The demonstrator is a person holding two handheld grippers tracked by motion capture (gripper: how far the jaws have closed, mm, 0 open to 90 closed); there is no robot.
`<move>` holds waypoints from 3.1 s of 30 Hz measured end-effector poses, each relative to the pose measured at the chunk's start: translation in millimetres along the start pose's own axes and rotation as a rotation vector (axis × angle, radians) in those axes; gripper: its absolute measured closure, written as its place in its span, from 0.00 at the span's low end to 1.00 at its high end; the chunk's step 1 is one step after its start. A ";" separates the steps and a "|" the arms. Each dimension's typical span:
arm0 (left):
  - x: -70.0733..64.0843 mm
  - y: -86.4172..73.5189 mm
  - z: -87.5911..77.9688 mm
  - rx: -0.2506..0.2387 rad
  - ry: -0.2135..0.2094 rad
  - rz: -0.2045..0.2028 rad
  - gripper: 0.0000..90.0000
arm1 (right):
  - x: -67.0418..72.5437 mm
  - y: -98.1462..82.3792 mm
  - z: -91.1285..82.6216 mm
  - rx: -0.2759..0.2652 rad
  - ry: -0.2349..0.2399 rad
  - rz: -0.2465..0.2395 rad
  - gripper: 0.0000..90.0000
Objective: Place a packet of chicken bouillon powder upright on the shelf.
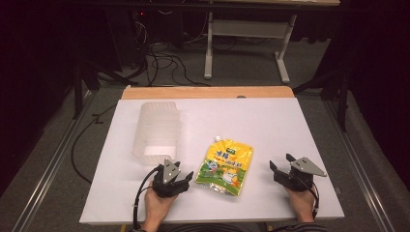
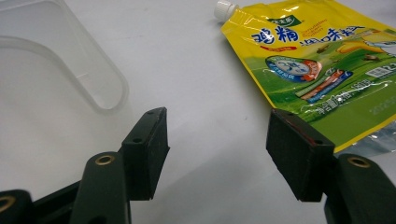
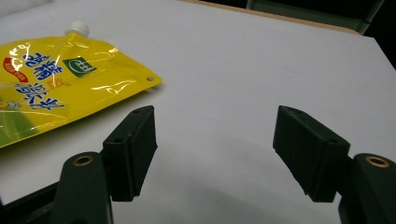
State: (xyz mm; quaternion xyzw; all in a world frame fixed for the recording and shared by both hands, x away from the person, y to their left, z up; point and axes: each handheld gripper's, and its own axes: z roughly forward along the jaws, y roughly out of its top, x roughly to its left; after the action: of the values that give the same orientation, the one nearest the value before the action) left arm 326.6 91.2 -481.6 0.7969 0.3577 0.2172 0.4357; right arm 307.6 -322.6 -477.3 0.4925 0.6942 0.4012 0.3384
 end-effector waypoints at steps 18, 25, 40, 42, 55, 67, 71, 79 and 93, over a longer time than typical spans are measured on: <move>-5.3 19.0 -1.8 -0.015 -0.083 -0.036 0.42 | 0.3 0.2 0.3 0.003 -0.001 -0.005 0.34; -6.4 27.2 2.0 -0.008 -0.113 -0.046 0.42 | 0.7 0.2 0.6 0.004 0.000 -0.005 0.34; -8.5 50.0 15.6 0.038 -0.156 -0.072 0.40 | 1.1 0.3 0.4 0.005 -0.006 -0.008 0.34; -10.2 57.7 21.0 0.061 -0.159 -0.064 0.39 | 1.4 0.2 0.6 0.004 -0.007 -0.007 0.34; -10.6 75.8 52.0 0.181 -0.118 -0.115 0.33 | 0.9 0.2 0.4 0.002 -0.008 -0.013 0.34; -11.7 85.1 86.4 0.288 -0.138 -0.167 0.29 | 1.3 0.3 0.9 0.005 -0.013 -0.008 0.33; -11.1 84.3 94.0 0.302 -0.160 -0.207 0.28 | 1.2 0.3 0.6 0.006 -0.010 -0.008 0.33; -17.3 80.9 101.3 0.335 -0.172 -0.191 0.28 | 1.1 0.4 1.0 0.005 -0.011 -0.014 0.33; -31.1 84.8 100.5 0.368 -0.111 -0.086 0.55 | 1.2 0.4 1.2 0.009 -0.009 -0.015 0.33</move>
State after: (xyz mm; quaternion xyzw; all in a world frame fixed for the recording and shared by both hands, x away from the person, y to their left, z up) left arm 404.8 -17.5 -463.5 0.8579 0.4005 0.0851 0.3104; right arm 308.5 -321.1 -477.5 0.4908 0.6981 0.3931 0.3423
